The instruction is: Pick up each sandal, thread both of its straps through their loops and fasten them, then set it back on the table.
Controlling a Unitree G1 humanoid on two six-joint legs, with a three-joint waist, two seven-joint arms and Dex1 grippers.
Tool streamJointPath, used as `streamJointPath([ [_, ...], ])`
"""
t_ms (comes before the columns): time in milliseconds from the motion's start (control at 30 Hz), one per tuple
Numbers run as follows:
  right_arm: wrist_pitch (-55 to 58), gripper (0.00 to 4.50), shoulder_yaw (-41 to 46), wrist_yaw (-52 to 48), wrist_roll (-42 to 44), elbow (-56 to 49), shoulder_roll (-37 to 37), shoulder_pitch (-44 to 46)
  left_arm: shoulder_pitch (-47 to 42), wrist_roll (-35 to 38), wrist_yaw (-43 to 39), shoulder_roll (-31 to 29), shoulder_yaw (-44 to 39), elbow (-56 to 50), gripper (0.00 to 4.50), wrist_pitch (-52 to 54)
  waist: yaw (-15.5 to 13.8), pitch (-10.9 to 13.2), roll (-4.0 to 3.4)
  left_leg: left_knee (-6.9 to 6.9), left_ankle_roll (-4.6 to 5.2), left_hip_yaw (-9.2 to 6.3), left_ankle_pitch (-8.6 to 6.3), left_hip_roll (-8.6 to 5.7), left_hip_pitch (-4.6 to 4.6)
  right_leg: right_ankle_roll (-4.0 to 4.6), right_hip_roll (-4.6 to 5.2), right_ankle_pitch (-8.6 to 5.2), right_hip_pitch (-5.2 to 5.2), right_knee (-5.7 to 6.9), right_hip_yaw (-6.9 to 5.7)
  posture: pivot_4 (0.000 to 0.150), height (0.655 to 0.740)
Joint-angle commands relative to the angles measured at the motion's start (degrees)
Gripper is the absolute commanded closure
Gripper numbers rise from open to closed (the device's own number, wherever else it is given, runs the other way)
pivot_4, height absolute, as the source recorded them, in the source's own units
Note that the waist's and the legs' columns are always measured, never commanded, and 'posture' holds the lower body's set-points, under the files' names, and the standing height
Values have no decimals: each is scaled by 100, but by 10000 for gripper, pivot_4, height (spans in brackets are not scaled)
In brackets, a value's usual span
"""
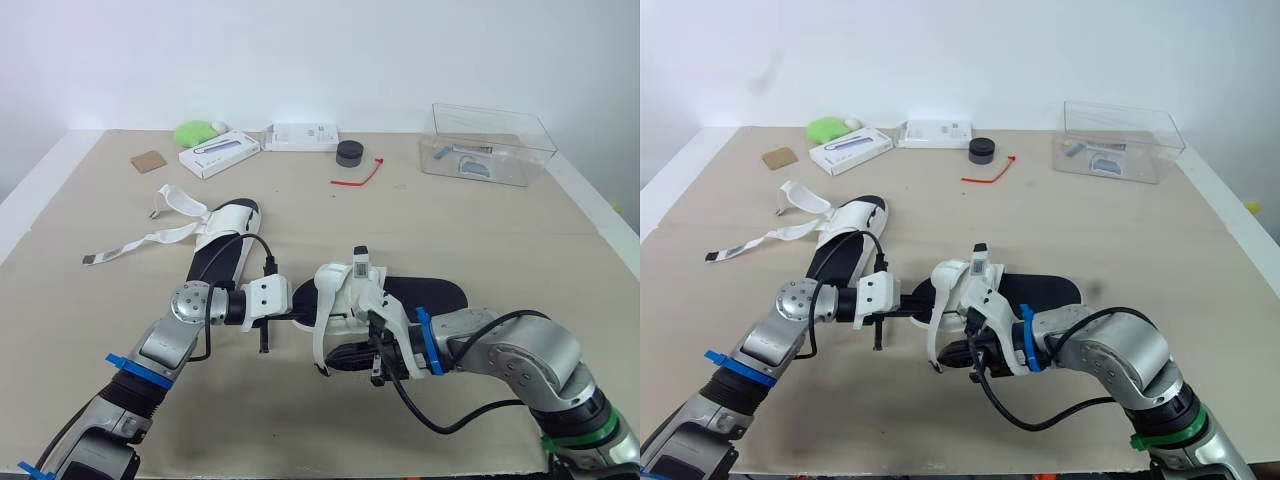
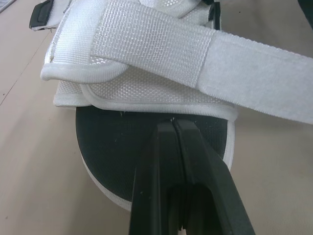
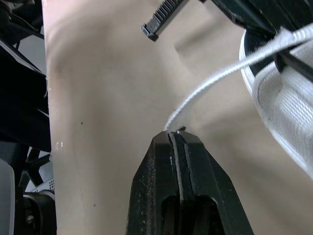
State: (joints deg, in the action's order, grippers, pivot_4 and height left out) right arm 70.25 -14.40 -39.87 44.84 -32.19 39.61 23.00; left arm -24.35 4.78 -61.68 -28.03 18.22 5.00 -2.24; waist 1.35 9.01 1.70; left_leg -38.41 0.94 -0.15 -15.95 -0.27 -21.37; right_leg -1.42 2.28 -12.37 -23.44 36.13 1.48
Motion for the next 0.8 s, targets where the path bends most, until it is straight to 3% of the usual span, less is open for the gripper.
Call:
streamJointPath([
  [33,76,44486,83,-34,93,-55,3,76,235,-253,-107,-84,296,174,45000,179,0,0,0,0,0,-1,0,0,0,-1,0,-1,0,0,-1,1500,7400],
  [133,161,44486,206,-61,188,-47,5,106,250,-251,-98,-82,298,163,45000,185,0,0,0,0,0,-2,0,0,0,-1,-1,-1,1,0,-2,1500,7400],
  [233,393,36360,457,-114,508,-49,-24,155,255,-251,-95,-86,296,156,45000,188,0,0,0,0,0,-2,0,0,0,0,0,0,1,0,-2,1500,7400],
  [400,526,14068,672,-102,741,-188,35,271,253,-255,-94,-91,294,164,45000,188,0,0,0,0,0,-4,0,0,0,0,0,-1,1,0,-3,1500,7400],
  [800,1110,14068,421,733,658,287,-825,553,206,-260,-118,-82,302,260,45000,135,0,-2,-2,-2,0,-7,0,-1,-2,1,3,0,2,1,-6,1500,7400],
])
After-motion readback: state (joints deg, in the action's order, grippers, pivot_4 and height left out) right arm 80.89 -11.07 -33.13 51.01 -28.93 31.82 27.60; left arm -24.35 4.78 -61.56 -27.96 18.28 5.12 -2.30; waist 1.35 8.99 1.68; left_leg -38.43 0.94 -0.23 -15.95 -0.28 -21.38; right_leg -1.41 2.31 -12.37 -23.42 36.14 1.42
